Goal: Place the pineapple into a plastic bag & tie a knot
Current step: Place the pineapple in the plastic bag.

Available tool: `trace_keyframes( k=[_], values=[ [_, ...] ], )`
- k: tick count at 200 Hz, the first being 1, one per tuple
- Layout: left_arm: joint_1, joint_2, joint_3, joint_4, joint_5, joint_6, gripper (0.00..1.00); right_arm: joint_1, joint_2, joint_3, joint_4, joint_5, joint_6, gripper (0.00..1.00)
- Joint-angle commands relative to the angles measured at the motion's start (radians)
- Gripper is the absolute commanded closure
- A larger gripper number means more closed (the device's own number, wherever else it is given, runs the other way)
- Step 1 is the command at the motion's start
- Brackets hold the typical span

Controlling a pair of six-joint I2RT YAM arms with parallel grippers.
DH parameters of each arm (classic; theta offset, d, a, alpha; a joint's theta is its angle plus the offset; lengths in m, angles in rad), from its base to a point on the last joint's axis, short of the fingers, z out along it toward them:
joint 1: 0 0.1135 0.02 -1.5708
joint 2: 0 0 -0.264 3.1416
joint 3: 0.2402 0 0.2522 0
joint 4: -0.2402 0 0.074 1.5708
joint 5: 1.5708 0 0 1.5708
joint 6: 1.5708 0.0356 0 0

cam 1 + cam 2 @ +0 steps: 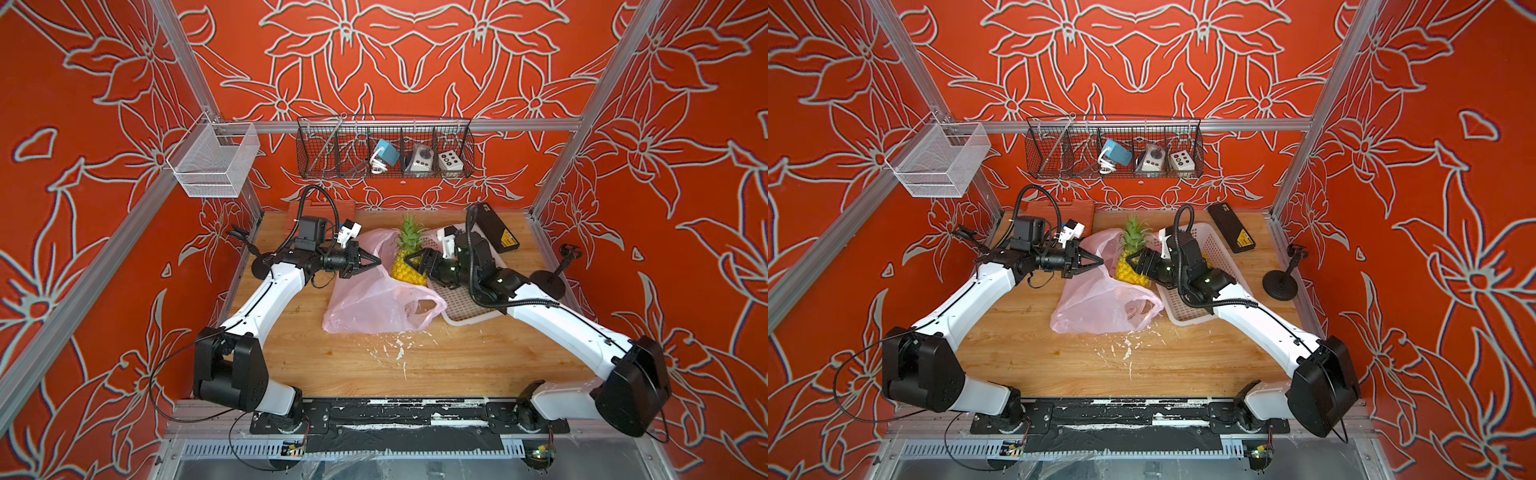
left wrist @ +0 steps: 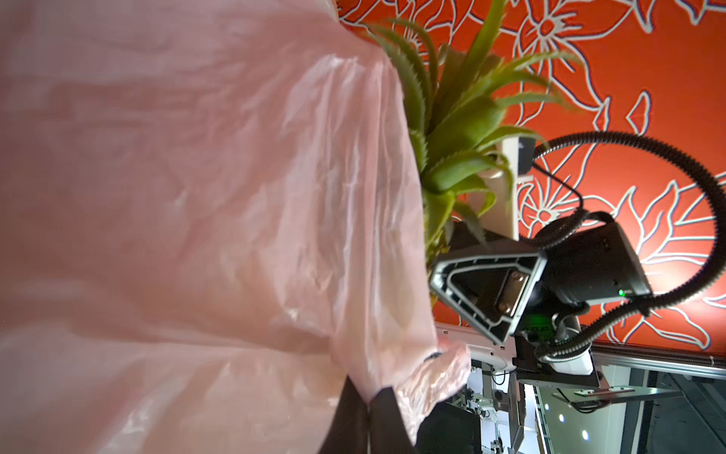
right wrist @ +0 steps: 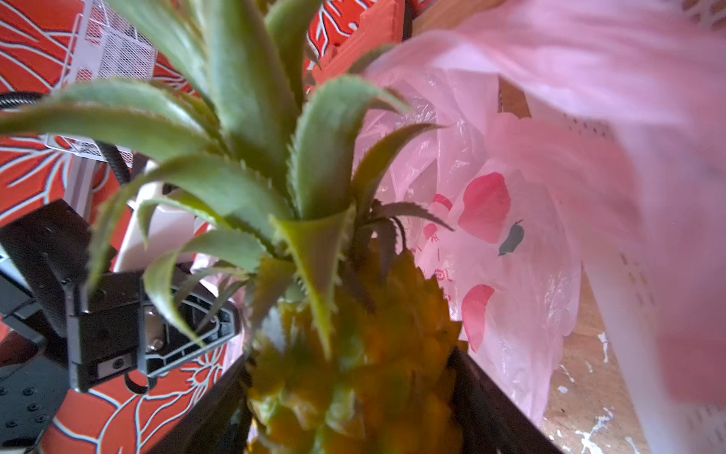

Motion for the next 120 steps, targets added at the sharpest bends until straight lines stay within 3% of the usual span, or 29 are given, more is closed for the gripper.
trace_keyframes(
  k=[1, 67, 92, 120],
  values=[
    [-0.004, -0.016, -0.020, 0.048, -0.008, -0.019, 1.00, 0.040, -0.027, -0.033, 0.107, 0.074, 0.071, 0.64],
    [-0.013, -0.048, -0.072, 0.165, -0.065, -0.089, 1.00, 0.065, 0.076, -0.119, 0.221, 0.069, 0.170, 0.65],
    [-0.051, -0.030, -0.071, 0.148, -0.069, -0.072, 1.00, 0.066, 0.149, -0.092, 0.319, 0.029, 0.207, 0.65],
    [-0.067, -0.031, -0.096, 0.114, -0.076, -0.046, 1.00, 0.048, 0.149, -0.042, 0.349, 0.083, 0.186, 0.65]
  ],
)
